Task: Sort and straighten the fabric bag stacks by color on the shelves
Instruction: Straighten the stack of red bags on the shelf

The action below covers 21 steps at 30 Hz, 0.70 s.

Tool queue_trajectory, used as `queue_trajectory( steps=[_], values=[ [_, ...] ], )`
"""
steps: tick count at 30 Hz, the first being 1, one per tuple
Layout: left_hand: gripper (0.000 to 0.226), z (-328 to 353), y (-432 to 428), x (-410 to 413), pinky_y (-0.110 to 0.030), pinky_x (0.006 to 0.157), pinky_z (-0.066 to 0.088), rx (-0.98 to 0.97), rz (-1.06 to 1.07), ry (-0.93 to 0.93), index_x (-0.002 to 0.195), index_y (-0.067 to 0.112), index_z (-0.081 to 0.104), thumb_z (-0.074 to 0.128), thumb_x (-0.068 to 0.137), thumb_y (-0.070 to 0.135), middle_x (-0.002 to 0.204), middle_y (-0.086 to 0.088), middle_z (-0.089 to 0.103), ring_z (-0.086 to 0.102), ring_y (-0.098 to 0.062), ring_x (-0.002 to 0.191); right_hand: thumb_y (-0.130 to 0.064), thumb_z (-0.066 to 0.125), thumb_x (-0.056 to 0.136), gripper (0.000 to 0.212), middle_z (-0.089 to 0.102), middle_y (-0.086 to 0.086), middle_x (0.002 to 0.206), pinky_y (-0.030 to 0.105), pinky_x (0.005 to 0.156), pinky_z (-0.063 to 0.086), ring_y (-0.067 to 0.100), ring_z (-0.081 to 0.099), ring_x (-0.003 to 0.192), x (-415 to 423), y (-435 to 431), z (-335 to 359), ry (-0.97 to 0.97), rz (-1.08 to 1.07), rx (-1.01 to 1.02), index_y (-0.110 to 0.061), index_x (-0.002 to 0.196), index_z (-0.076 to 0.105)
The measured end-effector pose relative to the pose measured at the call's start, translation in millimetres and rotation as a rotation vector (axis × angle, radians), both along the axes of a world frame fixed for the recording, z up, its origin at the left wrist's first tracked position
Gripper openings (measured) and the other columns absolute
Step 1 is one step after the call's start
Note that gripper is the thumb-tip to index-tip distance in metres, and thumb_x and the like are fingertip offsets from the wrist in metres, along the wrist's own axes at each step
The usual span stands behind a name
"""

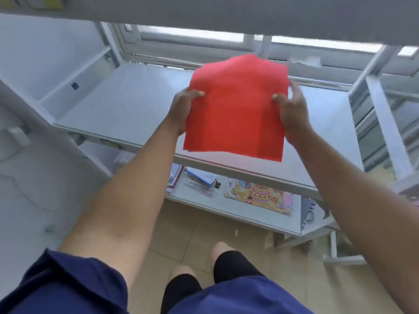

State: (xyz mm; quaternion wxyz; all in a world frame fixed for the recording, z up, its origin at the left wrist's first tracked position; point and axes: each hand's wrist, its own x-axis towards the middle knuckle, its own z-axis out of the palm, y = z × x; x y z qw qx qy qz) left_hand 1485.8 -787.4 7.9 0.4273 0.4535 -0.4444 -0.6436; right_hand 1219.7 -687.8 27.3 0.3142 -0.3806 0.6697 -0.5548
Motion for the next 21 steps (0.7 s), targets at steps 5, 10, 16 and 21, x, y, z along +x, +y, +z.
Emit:
queue_trajectory(
  steps=[5,10,16,21],
  values=[
    [0.032,-95,-22,8,-0.049,0.086,0.062,-0.042,0.059,-0.459,0.108,0.01,0.075,0.079,0.077,0.014,0.103,-0.012,0.077,0.071,-0.026,0.085,-0.021,0.07,0.082,0.03,0.076,0.017,0.111,0.036,0.071,0.06,0.022,0.072,0.079,13,-16,-87,-0.011,0.086,0.34,-0.006,0.108,0.071],
    [0.044,-117,-44,12,-0.041,0.093,0.059,-0.161,0.076,-0.62,0.124,0.009,0.07,0.083,0.084,0.021,0.116,-0.011,0.074,0.072,-0.027,0.102,-0.014,0.067,0.086,0.005,0.077,0.01,0.101,0.042,0.086,0.06,0.026,0.073,0.091,20,-39,-114,0.145,0.095,0.385,-0.016,0.088,0.071],
    [0.058,-108,-91,27,-0.038,0.095,0.058,-0.257,0.12,-0.826,0.127,0.013,0.072,0.09,0.076,0.035,0.113,-0.011,0.075,0.072,-0.025,0.102,-0.012,0.061,0.093,0.012,0.072,0.003,0.097,0.038,0.086,0.058,0.023,0.071,0.093,25,-68,-110,0.14,0.141,0.375,-0.022,0.088,0.066],
    [0.051,-103,-95,32,-0.026,0.087,0.052,-0.26,0.064,-0.902,0.126,0.017,0.075,0.088,0.08,0.03,0.108,-0.009,0.077,0.072,-0.022,0.101,-0.014,0.062,0.092,0.015,0.072,0.003,0.106,0.038,0.091,0.058,0.023,0.07,0.1,32,-66,-114,0.135,0.153,0.392,-0.022,0.105,0.066]
  ],
)
